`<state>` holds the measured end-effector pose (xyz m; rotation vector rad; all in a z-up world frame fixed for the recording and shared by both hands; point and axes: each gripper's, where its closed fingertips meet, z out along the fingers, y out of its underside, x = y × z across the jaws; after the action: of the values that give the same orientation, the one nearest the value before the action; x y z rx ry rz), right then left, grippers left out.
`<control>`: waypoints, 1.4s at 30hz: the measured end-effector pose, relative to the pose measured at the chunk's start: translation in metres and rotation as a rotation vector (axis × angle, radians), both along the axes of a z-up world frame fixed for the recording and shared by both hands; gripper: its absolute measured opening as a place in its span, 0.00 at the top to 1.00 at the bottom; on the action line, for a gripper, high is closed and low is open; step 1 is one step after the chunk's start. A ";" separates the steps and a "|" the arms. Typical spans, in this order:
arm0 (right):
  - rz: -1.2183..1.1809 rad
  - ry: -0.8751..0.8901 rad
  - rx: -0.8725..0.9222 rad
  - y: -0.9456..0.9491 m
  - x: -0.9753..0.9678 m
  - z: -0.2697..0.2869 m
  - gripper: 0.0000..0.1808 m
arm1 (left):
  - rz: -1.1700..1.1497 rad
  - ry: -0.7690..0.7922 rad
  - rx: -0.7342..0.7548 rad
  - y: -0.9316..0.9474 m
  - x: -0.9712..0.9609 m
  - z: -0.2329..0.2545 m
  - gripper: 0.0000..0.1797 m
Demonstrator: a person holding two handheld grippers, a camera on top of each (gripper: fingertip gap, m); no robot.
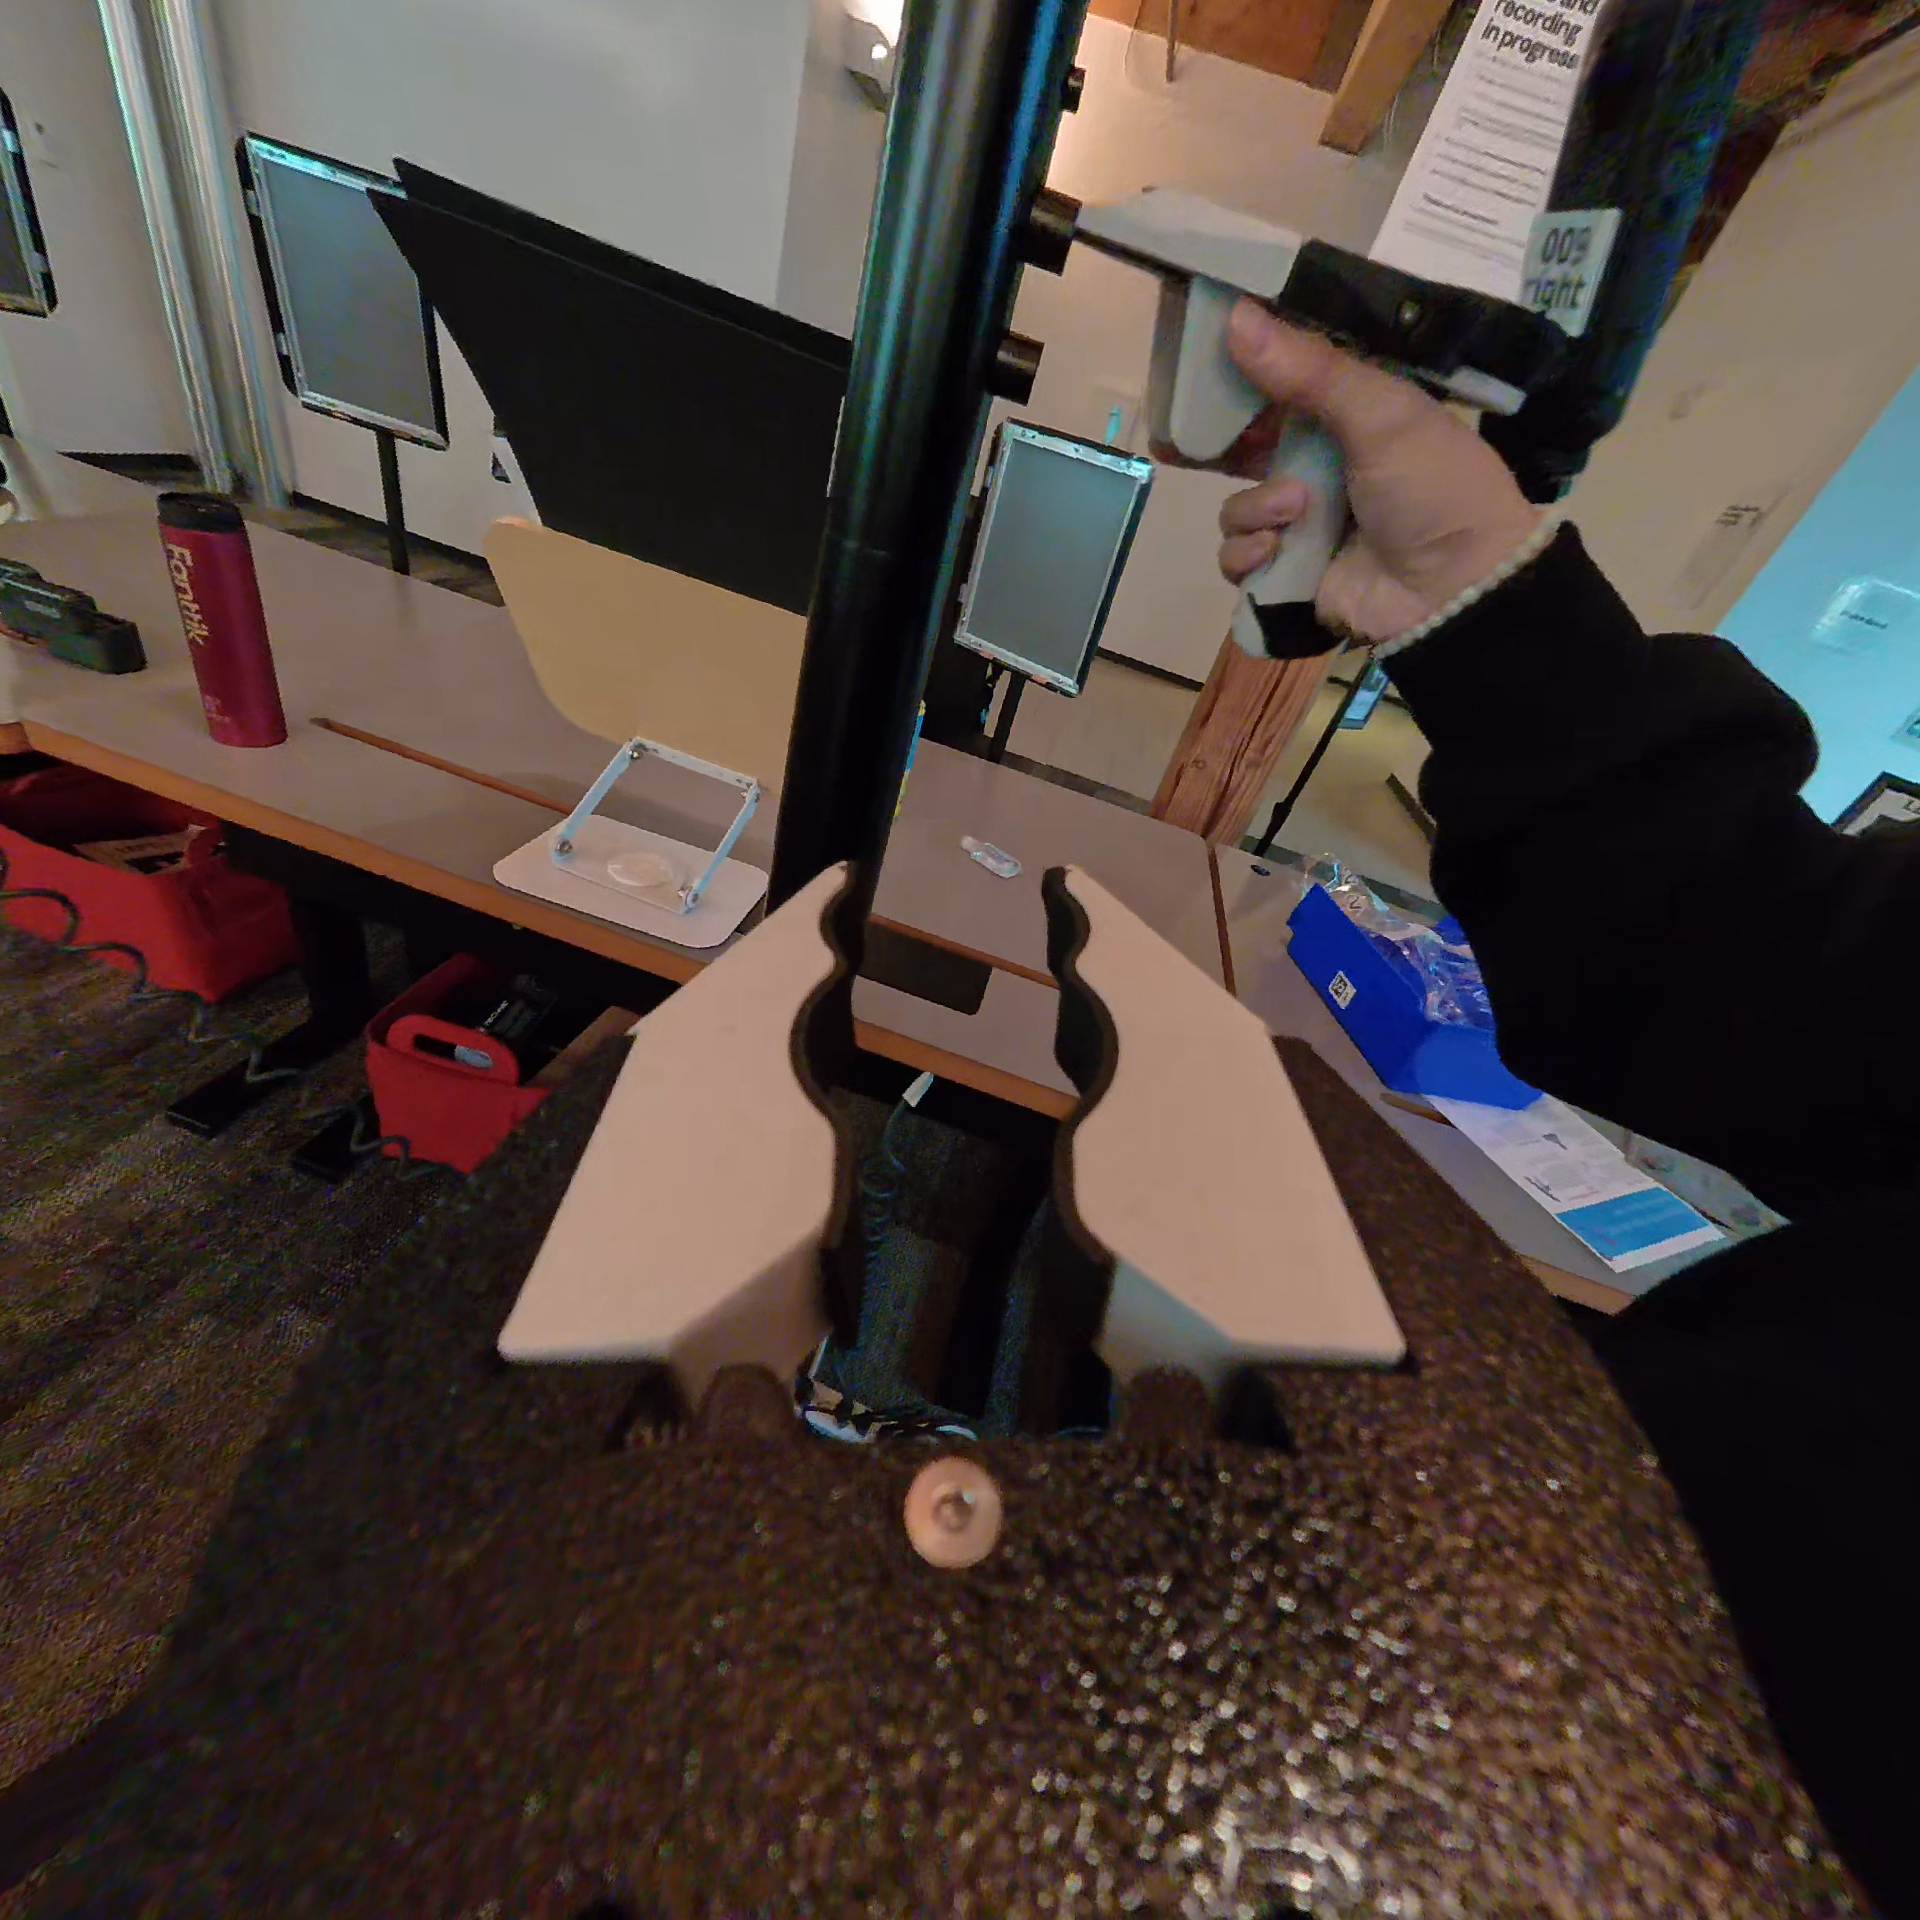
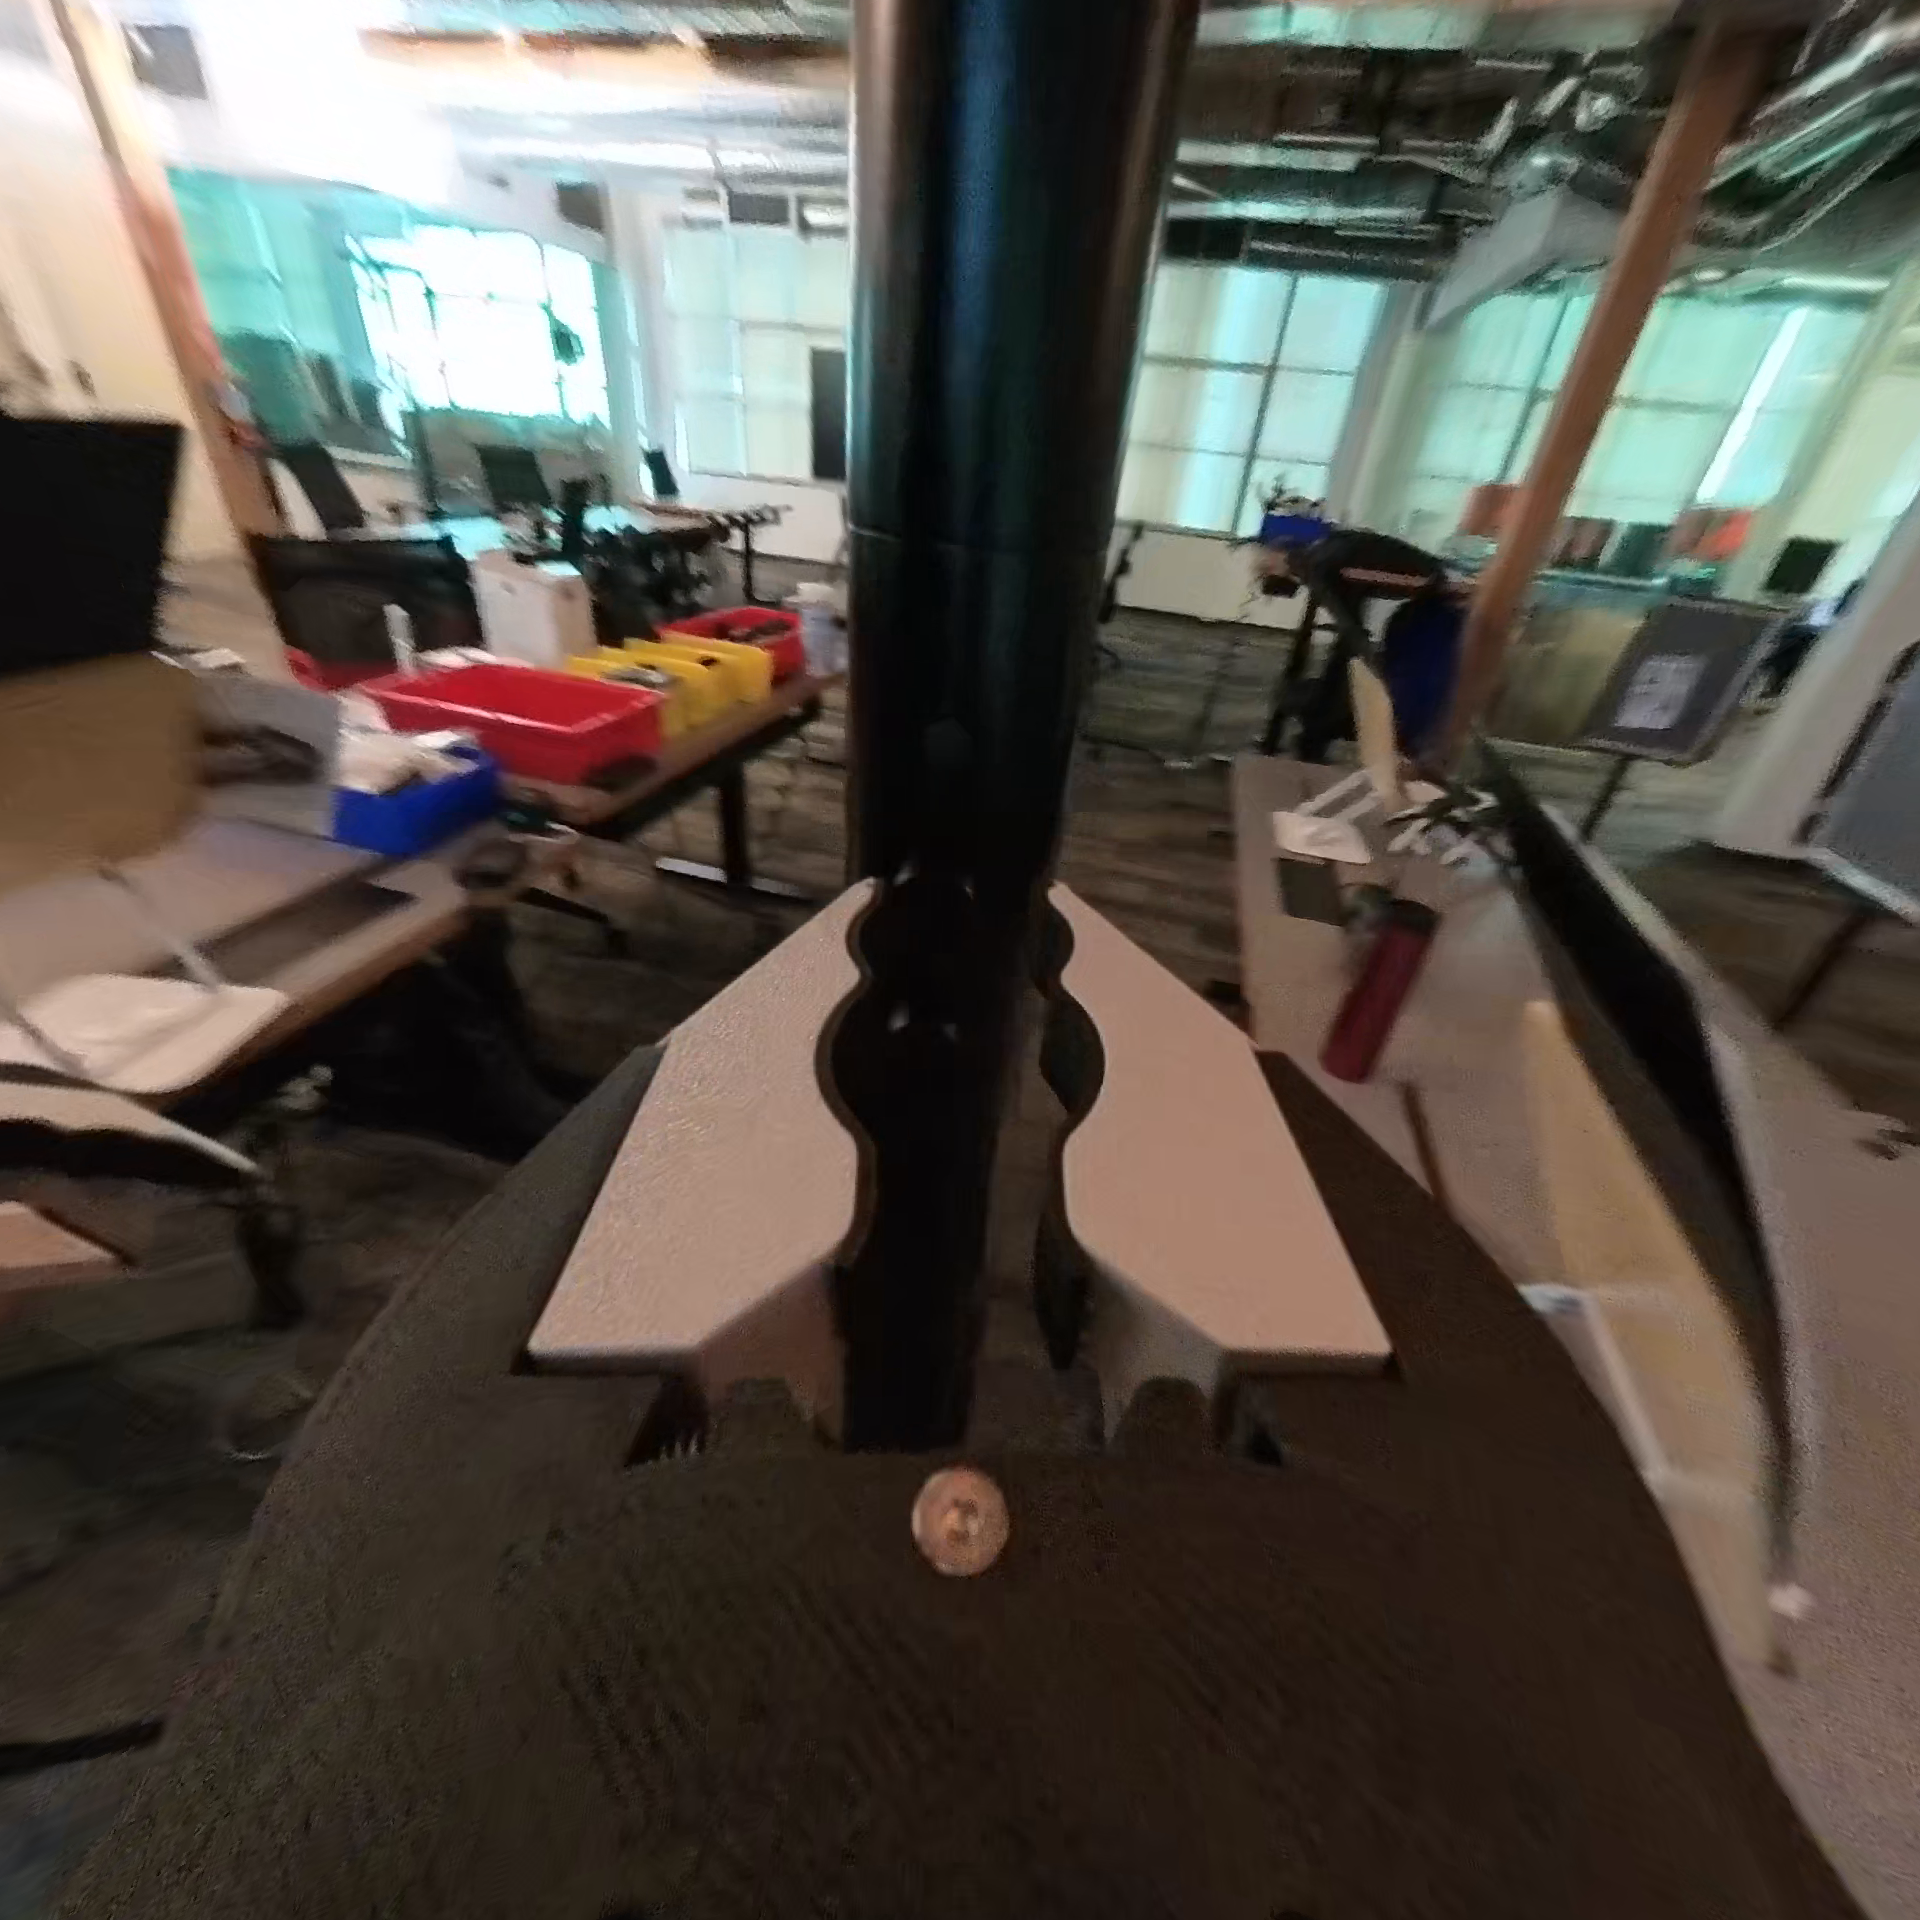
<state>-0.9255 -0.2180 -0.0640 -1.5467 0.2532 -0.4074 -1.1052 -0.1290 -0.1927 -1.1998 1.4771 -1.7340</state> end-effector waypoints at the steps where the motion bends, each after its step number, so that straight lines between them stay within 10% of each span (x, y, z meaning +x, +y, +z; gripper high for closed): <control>1: 0.029 0.020 0.016 0.003 -0.003 0.000 0.87 | -0.003 0.000 0.004 -0.001 0.000 0.000 0.82; 9: -0.023 -0.052 -0.060 0.010 -0.002 -0.005 0.90 | -0.002 0.003 0.000 -0.002 0.002 0.000 0.82; 15: -0.314 -1.169 -0.823 0.013 -0.005 -0.005 0.91 | 0.003 0.003 0.004 0.000 0.005 -0.001 0.82; 19: -0.351 -1.337 -0.893 0.014 -0.005 -0.005 0.91 | 0.006 0.005 -0.001 0.000 0.005 -0.001 0.82; 30: -0.069 -0.116 0.009 0.005 0.003 0.007 0.83 | 0.060 0.021 0.035 0.006 0.000 0.000 0.82; 34: -0.035 -0.115 0.071 0.013 -0.003 0.011 1.00 | 0.112 0.017 0.040 0.018 -0.009 0.002 0.82; 42: -0.162 -0.198 0.029 0.008 -0.005 0.022 0.94 | 0.201 -0.001 0.015 0.040 -0.022 0.006 0.82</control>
<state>-0.9304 -0.2101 -0.0419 -1.4503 0.2296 -0.6766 -1.1277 -0.0889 -0.1868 -1.2924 1.3176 -1.5866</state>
